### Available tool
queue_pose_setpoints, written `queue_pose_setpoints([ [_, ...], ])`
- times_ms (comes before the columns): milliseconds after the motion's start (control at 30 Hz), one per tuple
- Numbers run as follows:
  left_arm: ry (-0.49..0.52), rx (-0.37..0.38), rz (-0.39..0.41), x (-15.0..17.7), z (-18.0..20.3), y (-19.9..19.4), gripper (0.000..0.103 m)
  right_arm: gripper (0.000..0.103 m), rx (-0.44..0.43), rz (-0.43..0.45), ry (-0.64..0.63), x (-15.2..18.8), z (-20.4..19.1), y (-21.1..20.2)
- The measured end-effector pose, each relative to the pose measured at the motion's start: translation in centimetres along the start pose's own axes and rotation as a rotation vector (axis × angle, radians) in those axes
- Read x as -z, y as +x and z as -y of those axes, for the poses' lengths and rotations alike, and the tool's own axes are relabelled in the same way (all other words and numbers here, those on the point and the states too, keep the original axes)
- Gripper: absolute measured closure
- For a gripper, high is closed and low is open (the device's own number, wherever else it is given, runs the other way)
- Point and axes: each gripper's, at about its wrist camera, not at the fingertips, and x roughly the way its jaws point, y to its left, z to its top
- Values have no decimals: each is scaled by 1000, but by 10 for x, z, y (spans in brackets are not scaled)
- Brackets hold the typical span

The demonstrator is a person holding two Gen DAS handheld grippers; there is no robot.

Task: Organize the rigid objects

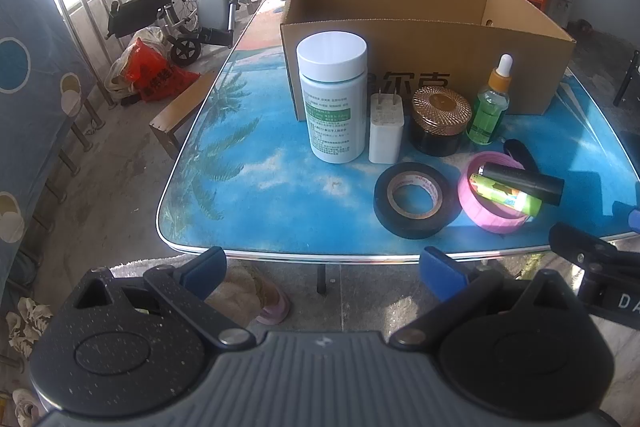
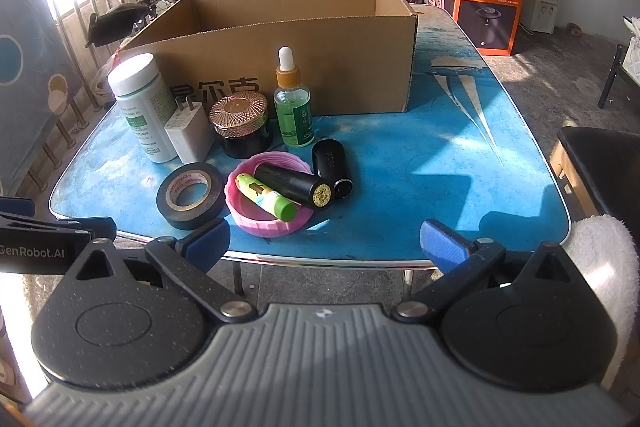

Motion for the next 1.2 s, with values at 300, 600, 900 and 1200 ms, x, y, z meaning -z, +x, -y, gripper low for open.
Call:
queue_pose_setpoints([
  [300,1,-2,-2,0,0,1,0,1,1,0,-1,0,0,0],
  [600,2,-3,-7,1,-1,4,0,1,1,-2,1,0,0,1],
  [900,3,-4,-10,1,0,6,0,1,2,-5,4,1,1,3],
  [1200,13,-7,-10,0,3,8,0,1,0,10,12,-5,6,4],
])
